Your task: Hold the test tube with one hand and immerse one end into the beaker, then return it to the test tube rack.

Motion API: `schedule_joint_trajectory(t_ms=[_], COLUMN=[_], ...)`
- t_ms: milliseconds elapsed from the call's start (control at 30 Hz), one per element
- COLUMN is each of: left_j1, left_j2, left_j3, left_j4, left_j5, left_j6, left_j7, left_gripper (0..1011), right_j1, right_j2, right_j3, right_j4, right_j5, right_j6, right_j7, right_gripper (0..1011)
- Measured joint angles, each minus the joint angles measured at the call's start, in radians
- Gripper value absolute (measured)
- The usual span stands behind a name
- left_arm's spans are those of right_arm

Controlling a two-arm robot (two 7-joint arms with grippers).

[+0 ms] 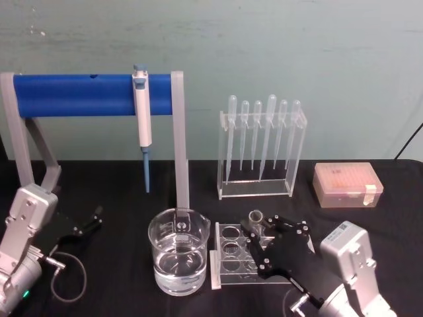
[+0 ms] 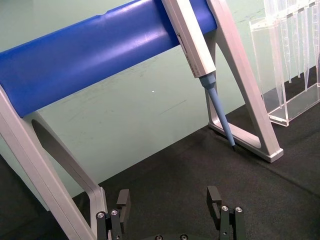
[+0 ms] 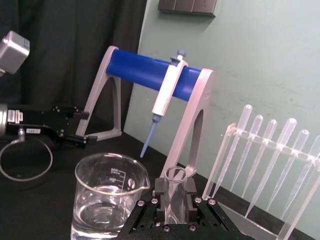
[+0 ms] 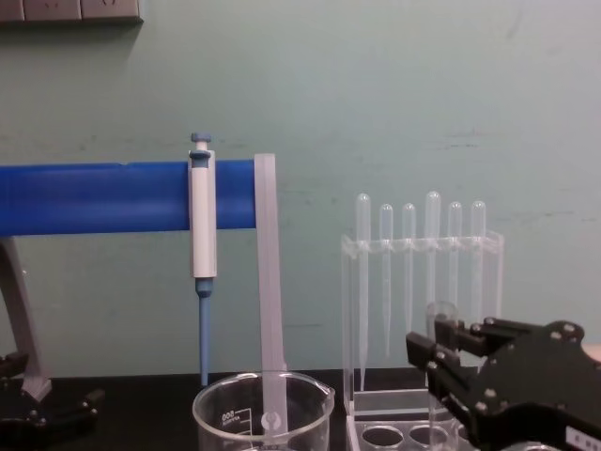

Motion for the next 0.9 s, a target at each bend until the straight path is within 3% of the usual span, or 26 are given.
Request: schedule_joint_trajectory(t_ms=[333,633,900], left_j1=[0.000,0.000,0.000], left_j2=[0.000,0.000,0.000], left_j3=[0.000,0.000,0.000], left_j4=[0.000,0.000,0.000], left_j5=[0.000,0.000,0.000], left_j6=[0.000,0.000,0.000], left_j7=[0.000,0.000,0.000], left_gripper=[1000,1000,1000], right_j1=[-0.016,0.021,0.063], right_j2=[-0.015,-0.029,-0.023], right_j3=[0.052,0.119,0.147], right_j4=[-0.085,-0.174,-0.204], right_j5=[0.070,0.186,0.236], right_j6=[0.078,0.277,0.390], right_j7=[0.037,0.095,0.121], right_gripper=[225,225,225])
